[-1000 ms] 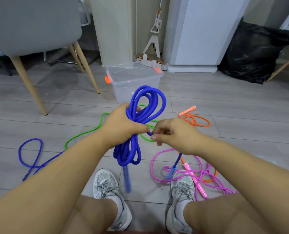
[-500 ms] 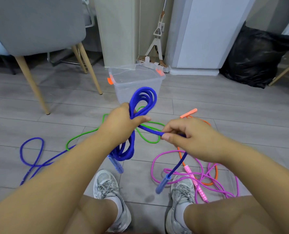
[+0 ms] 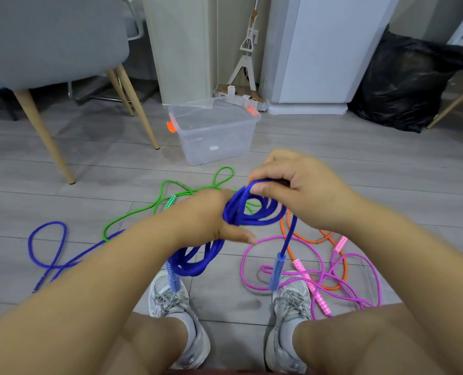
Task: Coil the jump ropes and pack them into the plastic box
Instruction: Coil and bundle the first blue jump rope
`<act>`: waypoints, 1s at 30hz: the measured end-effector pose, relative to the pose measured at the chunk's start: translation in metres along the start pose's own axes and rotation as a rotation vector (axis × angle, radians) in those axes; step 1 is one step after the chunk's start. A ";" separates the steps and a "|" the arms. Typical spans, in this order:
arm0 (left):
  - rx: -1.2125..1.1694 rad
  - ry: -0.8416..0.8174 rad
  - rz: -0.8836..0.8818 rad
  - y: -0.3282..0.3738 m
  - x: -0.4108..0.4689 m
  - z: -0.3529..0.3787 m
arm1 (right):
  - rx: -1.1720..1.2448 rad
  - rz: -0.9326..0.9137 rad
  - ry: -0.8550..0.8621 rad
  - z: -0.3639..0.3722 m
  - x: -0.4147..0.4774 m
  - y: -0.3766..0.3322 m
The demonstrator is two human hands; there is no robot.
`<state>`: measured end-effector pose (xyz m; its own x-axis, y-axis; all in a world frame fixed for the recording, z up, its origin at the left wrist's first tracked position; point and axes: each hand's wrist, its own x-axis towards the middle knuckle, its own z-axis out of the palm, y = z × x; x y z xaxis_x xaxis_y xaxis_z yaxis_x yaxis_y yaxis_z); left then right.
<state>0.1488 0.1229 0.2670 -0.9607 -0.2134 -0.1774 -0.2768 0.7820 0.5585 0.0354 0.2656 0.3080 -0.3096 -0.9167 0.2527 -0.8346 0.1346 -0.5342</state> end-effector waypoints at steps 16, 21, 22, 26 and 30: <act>-0.853 0.052 0.183 0.019 -0.011 0.002 | 0.236 0.378 -0.174 0.017 0.009 0.033; -1.031 0.236 0.057 0.011 -0.007 -0.008 | 0.216 0.351 -0.252 0.034 -0.003 0.016; -0.986 0.281 0.022 0.007 -0.007 -0.009 | 0.116 0.306 -0.275 0.034 -0.005 0.014; -0.721 0.443 -0.037 -0.004 -0.005 -0.009 | -0.012 0.263 -0.336 0.030 -0.012 0.000; -0.565 0.523 -0.113 -0.006 0.000 -0.006 | -0.025 0.287 -0.363 0.025 -0.015 -0.016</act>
<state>0.1502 0.1145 0.2680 -0.7714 -0.6326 0.0696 -0.2061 0.3518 0.9131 0.0644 0.2675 0.2925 -0.3539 -0.9128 -0.2040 -0.7503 0.4073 -0.5207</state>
